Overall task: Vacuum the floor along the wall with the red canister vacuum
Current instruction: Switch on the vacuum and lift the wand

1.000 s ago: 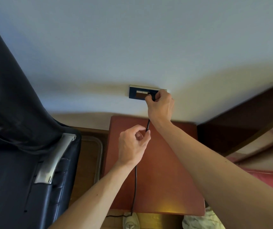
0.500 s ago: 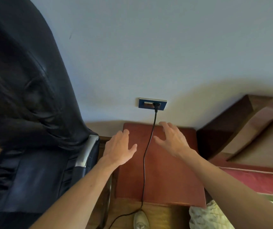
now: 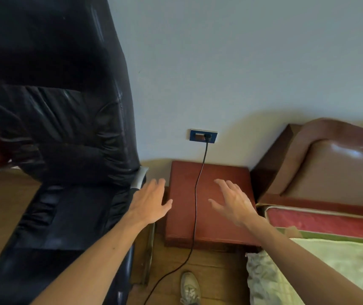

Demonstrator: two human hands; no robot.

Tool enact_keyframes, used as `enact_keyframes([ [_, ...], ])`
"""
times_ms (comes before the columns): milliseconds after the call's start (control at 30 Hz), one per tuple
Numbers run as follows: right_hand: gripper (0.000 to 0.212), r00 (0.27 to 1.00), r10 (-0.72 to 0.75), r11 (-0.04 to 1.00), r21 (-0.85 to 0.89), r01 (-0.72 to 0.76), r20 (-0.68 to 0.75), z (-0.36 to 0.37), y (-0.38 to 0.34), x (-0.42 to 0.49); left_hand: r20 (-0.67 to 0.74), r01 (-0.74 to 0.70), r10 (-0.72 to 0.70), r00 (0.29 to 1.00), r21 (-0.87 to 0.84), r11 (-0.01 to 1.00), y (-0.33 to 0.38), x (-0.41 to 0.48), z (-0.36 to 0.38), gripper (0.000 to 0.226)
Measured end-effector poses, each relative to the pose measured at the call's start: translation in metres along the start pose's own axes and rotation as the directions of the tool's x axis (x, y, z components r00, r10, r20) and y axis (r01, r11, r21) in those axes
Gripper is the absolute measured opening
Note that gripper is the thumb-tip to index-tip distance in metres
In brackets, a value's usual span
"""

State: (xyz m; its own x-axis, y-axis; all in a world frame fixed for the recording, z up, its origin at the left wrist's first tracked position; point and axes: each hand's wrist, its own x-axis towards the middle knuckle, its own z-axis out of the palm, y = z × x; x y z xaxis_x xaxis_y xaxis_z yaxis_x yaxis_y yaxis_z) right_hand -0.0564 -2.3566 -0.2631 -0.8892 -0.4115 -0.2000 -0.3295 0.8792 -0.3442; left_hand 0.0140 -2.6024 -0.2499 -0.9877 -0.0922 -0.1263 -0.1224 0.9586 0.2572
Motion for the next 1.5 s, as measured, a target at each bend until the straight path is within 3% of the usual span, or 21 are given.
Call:
enact_keyframes([
  [333,0.07,0.996,-0.072,0.997,-0.011,0.072,-0.043,-0.03,-0.071,-0.129,-0.064,0.01,-0.009,0.998,0.005,1.0,-0.015,-0.156,-0.059,0.052],
  [600,0.071,0.97,-0.239,0.969,-0.08,0.234,-0.05,-0.064,-0.122,-0.191,-0.143,0.126,-0.129,0.981,-0.029,0.992,-0.043,-0.262,-0.11,0.055],
  [867,0.071,0.899,-0.437,0.893,-0.11,0.437,0.022,-0.079,-0.183,-0.214,-0.196,0.25,-0.229,0.953,0.085,0.965,-0.073,-0.363,-0.139,0.058],
  [1167,0.07,0.736,-0.665,0.732,-0.083,0.676,0.129,-0.06,-0.256,-0.227,-0.288,0.509,-0.484,0.826,0.014,0.861,-0.078,-0.469,-0.152,0.058],
  [1500,0.071,0.423,-0.884,0.433,0.008,0.901,0.196,-0.038,-0.34,-0.274,-0.329,0.798,-0.778,0.535,-0.105,0.593,-0.031,-0.585,-0.141,0.068],
])
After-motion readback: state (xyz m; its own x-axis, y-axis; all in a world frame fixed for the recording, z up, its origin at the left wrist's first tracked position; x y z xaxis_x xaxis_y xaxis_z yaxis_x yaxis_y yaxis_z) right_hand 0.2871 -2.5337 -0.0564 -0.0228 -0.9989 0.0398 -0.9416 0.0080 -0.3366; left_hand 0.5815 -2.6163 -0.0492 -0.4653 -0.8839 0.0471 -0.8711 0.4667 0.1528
